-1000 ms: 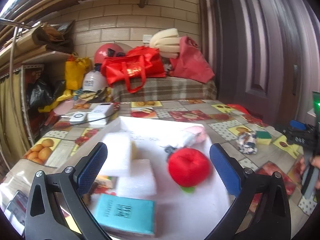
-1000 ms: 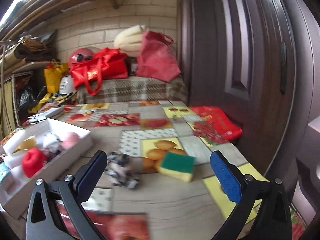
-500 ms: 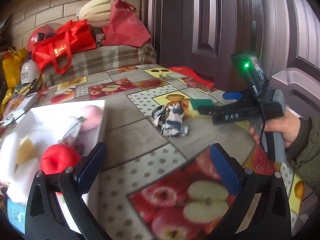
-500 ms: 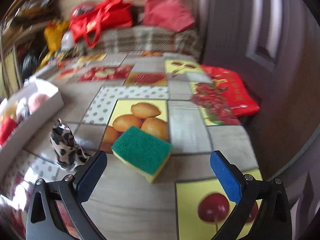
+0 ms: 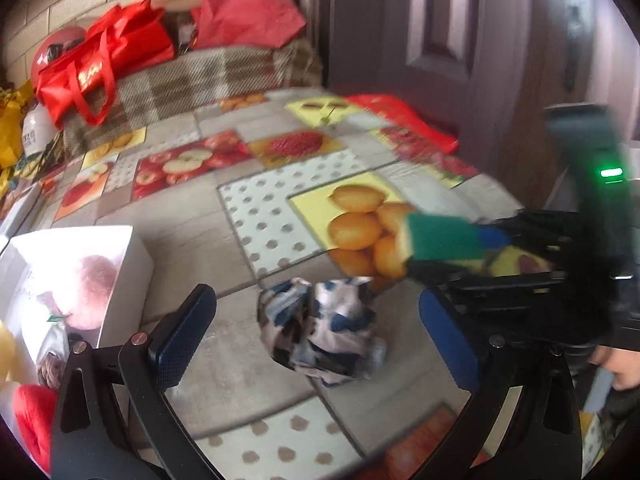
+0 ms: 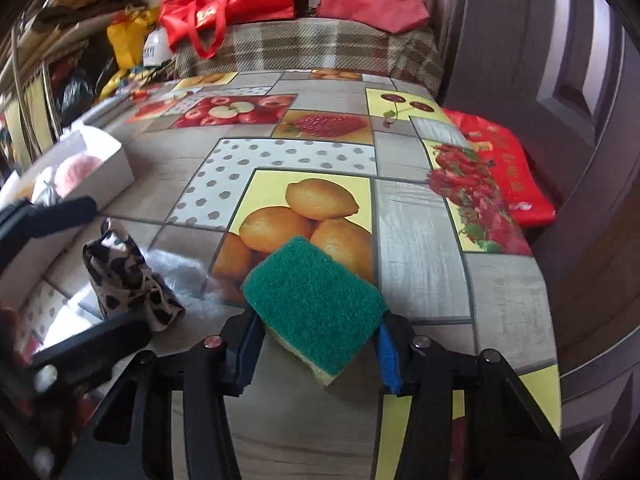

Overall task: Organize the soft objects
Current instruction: 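Grasp the black-white patterned cloth with the left gripper while the right gripper grasps the green-yellow sponge, then carry the patterned cloth with the left gripper while the right gripper carries the sponge over the tray, then lower the patterned cloth into the tray with the left gripper while the right gripper releases the sponge there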

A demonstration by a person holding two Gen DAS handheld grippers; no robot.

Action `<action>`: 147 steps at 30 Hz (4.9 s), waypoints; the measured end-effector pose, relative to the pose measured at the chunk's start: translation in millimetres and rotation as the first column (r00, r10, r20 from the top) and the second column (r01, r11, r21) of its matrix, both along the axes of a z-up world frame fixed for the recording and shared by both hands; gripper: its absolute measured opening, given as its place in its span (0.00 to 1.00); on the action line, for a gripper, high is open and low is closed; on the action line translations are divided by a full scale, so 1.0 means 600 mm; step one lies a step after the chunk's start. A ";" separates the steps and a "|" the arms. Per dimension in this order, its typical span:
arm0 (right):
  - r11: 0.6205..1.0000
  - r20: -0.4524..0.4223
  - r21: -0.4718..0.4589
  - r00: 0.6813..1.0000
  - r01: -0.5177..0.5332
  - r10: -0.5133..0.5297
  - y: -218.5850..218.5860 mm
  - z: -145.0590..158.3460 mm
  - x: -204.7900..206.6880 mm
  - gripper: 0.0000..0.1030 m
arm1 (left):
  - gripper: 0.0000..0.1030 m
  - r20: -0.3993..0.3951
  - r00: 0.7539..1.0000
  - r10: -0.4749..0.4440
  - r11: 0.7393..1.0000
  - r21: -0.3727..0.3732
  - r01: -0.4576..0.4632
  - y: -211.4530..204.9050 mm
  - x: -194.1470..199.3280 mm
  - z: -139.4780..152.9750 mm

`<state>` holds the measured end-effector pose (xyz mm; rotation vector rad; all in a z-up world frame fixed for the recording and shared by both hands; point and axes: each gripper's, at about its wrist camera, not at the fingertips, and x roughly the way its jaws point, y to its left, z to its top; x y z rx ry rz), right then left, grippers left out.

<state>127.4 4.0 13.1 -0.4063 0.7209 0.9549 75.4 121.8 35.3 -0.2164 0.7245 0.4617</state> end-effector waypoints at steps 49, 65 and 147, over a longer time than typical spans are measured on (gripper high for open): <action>0.949 0.125 0.316 0.991 0.006 -0.048 -0.029 0.056 -0.254 0.48 | 0.31 0.331 0.943 -0.022 0.985 0.169 -0.036 -0.043 -0.360 0.046; 0.938 0.134 0.343 0.991 -0.055 0.009 0.022 0.057 -0.330 0.48 | 0.32 0.369 0.926 0.083 0.978 0.150 -0.148 0.004 -0.443 0.044; 0.925 0.214 0.229 0.943 -0.303 0.256 0.251 0.054 -0.387 0.51 | 0.37 0.259 0.866 0.428 0.879 0.101 -0.465 0.207 -0.468 0.023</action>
